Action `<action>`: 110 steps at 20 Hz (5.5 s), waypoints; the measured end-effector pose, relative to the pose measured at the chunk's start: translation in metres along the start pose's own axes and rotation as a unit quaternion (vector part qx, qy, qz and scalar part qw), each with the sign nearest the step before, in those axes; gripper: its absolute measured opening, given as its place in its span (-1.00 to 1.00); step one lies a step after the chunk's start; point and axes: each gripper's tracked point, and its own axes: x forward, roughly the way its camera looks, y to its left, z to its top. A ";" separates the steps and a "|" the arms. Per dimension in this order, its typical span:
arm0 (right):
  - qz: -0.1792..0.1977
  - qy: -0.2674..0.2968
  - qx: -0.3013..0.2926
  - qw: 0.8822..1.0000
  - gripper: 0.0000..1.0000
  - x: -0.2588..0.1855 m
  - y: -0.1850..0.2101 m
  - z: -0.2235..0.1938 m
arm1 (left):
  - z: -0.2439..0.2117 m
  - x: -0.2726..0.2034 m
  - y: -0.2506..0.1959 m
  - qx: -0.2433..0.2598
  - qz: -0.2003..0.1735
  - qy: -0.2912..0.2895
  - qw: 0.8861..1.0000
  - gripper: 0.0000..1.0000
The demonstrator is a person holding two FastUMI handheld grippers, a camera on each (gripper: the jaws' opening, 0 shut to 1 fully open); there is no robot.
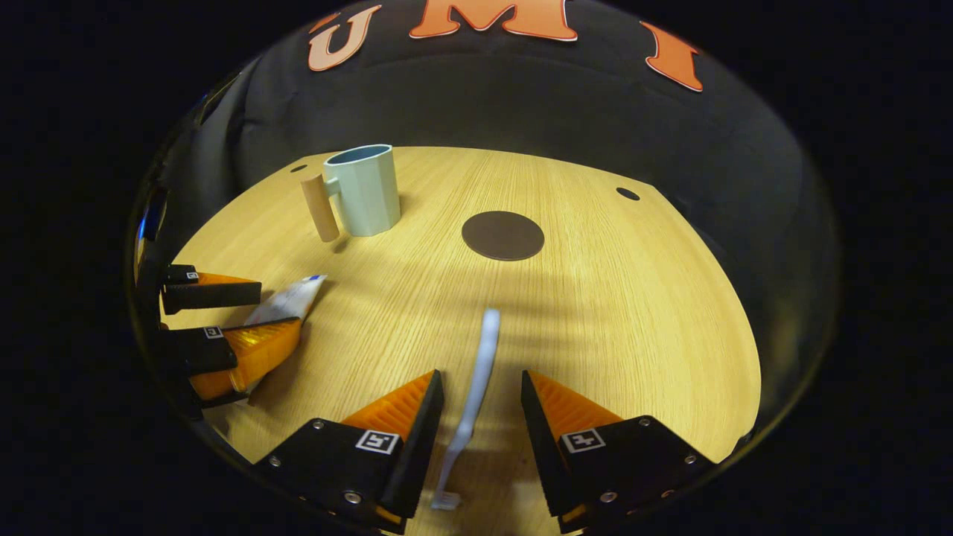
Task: Put the toothbrush and toothpaste on the desktop into the cup, then pick up the cup and place it on the coaster on the desktop.
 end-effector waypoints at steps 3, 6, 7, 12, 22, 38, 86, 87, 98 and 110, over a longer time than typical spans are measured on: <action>0.016 0.011 0.013 1.000 -0.01 0.000 0.008 0.000 | -0.003 0.003 -0.005 -0.011 -0.009 0.008 1.000 0.76; 0.020 0.014 0.017 1.000 -0.60 0.001 0.008 0.000 | -0.005 0.005 -0.011 -0.022 -0.008 0.026 0.999 0.15; 0.022 0.014 0.021 0.999 -0.69 0.002 0.009 0.002 | -0.006 0.007 -0.010 -0.031 -0.012 0.028 0.999 0.15; 0.029 0.005 0.035 0.999 -0.90 0.003 0.008 0.002 | -0.004 0.010 -0.010 -0.063 -0.041 0.031 0.997 -0.55; 0.025 -0.054 0.038 0.998 -0.92 -0.010 -0.002 0.023 | 0.027 -0.008 -0.001 -0.048 -0.048 -0.060 0.996 -0.72; 0.025 -0.211 0.034 0.977 -0.92 -0.068 -0.005 0.114 | 0.183 -0.030 0.037 -0.026 0.004 -0.354 0.935 -0.73; 0.078 -0.476 0.011 0.876 -0.92 -0.096 0.057 0.285 | 0.170 -0.004 0.103 -0.004 -0.005 -0.351 0.936 1.00; 0.085 -0.495 0.015 0.865 -0.92 -0.102 0.064 0.295 | 0.166 -0.002 0.107 -0.004 -0.004 -0.347 0.938 1.00; 0.164 -0.550 0.032 0.818 -0.92 -0.080 0.120 0.334 | 0.140 0.004 0.154 -0.020 0.022 -0.334 0.942 1.00; 0.203 -0.563 0.043 0.800 -0.92 -0.017 0.143 0.321 | 0.120 0.027 0.172 -0.036 0.034 -0.304 0.951 1.00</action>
